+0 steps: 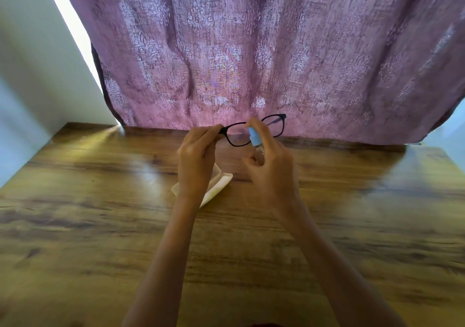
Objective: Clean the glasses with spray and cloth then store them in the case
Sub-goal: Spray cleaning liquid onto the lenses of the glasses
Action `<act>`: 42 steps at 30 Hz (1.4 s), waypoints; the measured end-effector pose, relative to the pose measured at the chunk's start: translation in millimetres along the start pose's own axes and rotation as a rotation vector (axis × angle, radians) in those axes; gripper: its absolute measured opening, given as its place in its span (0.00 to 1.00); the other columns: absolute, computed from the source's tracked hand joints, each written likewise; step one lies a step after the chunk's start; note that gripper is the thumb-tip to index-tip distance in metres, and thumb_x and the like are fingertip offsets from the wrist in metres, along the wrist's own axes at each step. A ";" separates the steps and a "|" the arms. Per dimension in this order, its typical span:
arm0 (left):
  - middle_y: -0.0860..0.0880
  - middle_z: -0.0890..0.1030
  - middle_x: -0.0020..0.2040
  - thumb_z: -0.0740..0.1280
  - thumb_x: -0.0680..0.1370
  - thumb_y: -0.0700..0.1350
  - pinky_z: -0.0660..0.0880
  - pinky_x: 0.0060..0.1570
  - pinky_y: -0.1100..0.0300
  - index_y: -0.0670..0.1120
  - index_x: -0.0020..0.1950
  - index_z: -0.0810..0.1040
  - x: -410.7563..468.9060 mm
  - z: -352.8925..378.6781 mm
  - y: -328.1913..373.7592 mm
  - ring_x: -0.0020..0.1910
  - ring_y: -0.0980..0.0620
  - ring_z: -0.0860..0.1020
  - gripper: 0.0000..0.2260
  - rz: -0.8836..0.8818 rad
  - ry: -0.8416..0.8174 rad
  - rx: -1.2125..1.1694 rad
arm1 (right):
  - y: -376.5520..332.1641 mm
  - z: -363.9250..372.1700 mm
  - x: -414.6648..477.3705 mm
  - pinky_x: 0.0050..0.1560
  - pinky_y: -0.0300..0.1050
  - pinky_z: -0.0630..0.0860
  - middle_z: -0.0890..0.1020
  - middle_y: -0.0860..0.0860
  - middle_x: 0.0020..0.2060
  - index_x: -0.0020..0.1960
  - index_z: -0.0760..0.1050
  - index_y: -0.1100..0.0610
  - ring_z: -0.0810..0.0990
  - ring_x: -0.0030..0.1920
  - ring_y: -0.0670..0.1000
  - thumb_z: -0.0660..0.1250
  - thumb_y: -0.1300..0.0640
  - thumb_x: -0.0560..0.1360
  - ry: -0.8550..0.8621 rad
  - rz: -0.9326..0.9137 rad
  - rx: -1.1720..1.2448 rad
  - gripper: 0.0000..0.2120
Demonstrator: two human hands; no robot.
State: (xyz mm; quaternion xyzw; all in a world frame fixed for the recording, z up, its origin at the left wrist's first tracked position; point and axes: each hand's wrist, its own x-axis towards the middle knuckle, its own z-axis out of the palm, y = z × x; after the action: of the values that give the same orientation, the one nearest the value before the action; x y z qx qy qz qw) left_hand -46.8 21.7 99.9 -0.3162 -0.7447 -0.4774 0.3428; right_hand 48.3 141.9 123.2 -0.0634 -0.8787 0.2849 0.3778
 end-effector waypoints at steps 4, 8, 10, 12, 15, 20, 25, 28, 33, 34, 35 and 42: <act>0.43 0.83 0.43 0.67 0.75 0.36 0.75 0.41 0.56 0.38 0.53 0.83 -1.6 -0.3 -0.1 0.43 0.50 0.78 0.09 -0.009 -0.010 -0.004 | -1.9 -1.2 2.3 0.33 0.47 0.76 0.75 0.49 0.35 0.68 0.68 0.48 0.74 0.32 0.48 0.68 0.61 0.71 -0.022 -0.017 -0.039 0.28; 0.44 0.83 0.44 0.67 0.75 0.36 0.76 0.41 0.56 0.38 0.53 0.82 -2.0 0.4 1.9 0.43 0.50 0.78 0.09 -0.022 -0.019 0.001 | -0.6 1.8 2.4 0.36 0.50 0.78 0.78 0.51 0.42 0.70 0.64 0.48 0.77 0.36 0.51 0.64 0.58 0.73 -0.090 -0.026 0.000 0.27; 0.44 0.83 0.44 0.68 0.75 0.35 0.75 0.42 0.58 0.38 0.53 0.82 -2.0 0.4 1.5 0.43 0.50 0.78 0.09 -0.026 -0.019 -0.004 | 1.0 2.5 1.0 0.38 0.50 0.78 0.80 0.51 0.46 0.71 0.64 0.48 0.78 0.38 0.50 0.63 0.58 0.74 -0.108 -0.039 0.011 0.26; 0.44 0.83 0.44 0.68 0.74 0.33 0.75 0.42 0.57 0.38 0.53 0.82 -2.0 0.4 0.6 0.44 0.51 0.78 0.09 -0.023 -0.017 -0.004 | 1.6 2.6 0.4 0.37 0.45 0.76 0.80 0.50 0.43 0.70 0.66 0.50 0.77 0.36 0.47 0.65 0.59 0.74 -0.101 -0.045 0.014 0.26; 0.44 0.83 0.44 0.69 0.74 0.33 0.75 0.42 0.58 0.38 0.53 0.83 -2.3 0.2 0.3 0.44 0.51 0.78 0.09 -0.022 -0.013 -0.001 | 2.9 2.6 -0.2 0.35 0.38 0.69 0.72 0.44 0.32 0.68 0.70 0.53 0.68 0.29 0.40 0.69 0.63 0.71 -0.041 -0.019 -0.004 0.27; 0.44 0.83 0.44 0.69 0.74 0.33 0.76 0.41 0.56 0.38 0.53 0.83 -2.6 -0.2 0.1 0.43 0.51 0.78 0.09 -0.018 -0.015 0.002 | -1.4 -1.1 2.7 0.32 0.39 0.70 0.67 0.43 0.27 0.64 0.72 0.53 0.66 0.27 0.44 0.69 0.63 0.68 0.065 0.006 -0.008 0.25; 0.44 0.82 0.43 0.67 0.75 0.35 0.75 0.40 0.55 0.39 0.53 0.82 -3.3 0.3 2.4 0.42 0.51 0.77 0.08 -0.019 -0.016 -0.016 | -3.0 -4.7 4.3 0.35 0.41 0.71 0.74 0.45 0.36 0.67 0.68 0.49 0.73 0.33 0.46 0.66 0.55 0.72 -0.018 -0.004 0.019 0.24; 0.44 0.82 0.42 0.68 0.74 0.33 0.75 0.40 0.57 0.38 0.53 0.82 -3.3 0.6 2.6 0.42 0.51 0.77 0.09 -0.027 -0.015 -0.016 | -1.2 -3.0 2.9 0.34 0.38 0.69 0.71 0.44 0.35 0.68 0.68 0.51 0.70 0.32 0.44 0.63 0.56 0.73 -0.067 -0.042 0.029 0.23; 0.44 0.82 0.41 0.69 0.73 0.32 0.71 0.40 0.67 0.37 0.52 0.82 -5.1 1.5 2.5 0.41 0.53 0.75 0.09 -0.012 -0.027 0.020 | 0.7 -2.6 -0.8 0.34 0.32 0.66 0.68 0.42 0.25 0.66 0.72 0.55 0.68 0.28 0.45 0.69 0.60 0.71 -0.018 -0.031 0.050 0.23; 0.43 0.82 0.41 0.68 0.73 0.33 0.70 0.42 0.69 0.37 0.52 0.83 -5.5 1.9 2.3 0.42 0.53 0.76 0.09 -0.017 -0.025 0.019 | 1.5 -3.2 -1.2 0.34 0.31 0.67 0.68 0.42 0.25 0.65 0.72 0.55 0.68 0.27 0.45 0.69 0.61 0.71 -0.012 -0.029 0.057 0.23; 0.43 0.82 0.42 0.68 0.73 0.33 0.70 0.43 0.71 0.37 0.52 0.83 -6.1 2.3 2.0 0.42 0.54 0.76 0.09 -0.022 -0.021 0.017 | 2.3 -4.2 -1.0 0.35 0.31 0.68 0.70 0.41 0.26 0.65 0.72 0.55 0.69 0.27 0.42 0.70 0.61 0.71 -0.012 -0.027 0.058 0.23; 0.41 0.83 0.42 0.70 0.71 0.28 0.73 0.43 0.68 0.36 0.52 0.82 -6.5 0.6 -1.8 0.42 0.53 0.77 0.11 -0.026 0.001 -0.005 | 22.5 -19.4 3.8 0.32 0.28 0.63 0.70 0.44 0.33 0.67 0.67 0.52 0.68 0.29 0.37 0.61 0.58 0.74 0.038 0.001 0.029 0.21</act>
State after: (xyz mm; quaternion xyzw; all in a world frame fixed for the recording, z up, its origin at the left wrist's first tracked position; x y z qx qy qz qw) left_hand -44.7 20.7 93.5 -0.3071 -0.7474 -0.4837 0.3363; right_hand 56.9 170.6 124.0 -0.0639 -0.8670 0.2967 0.3952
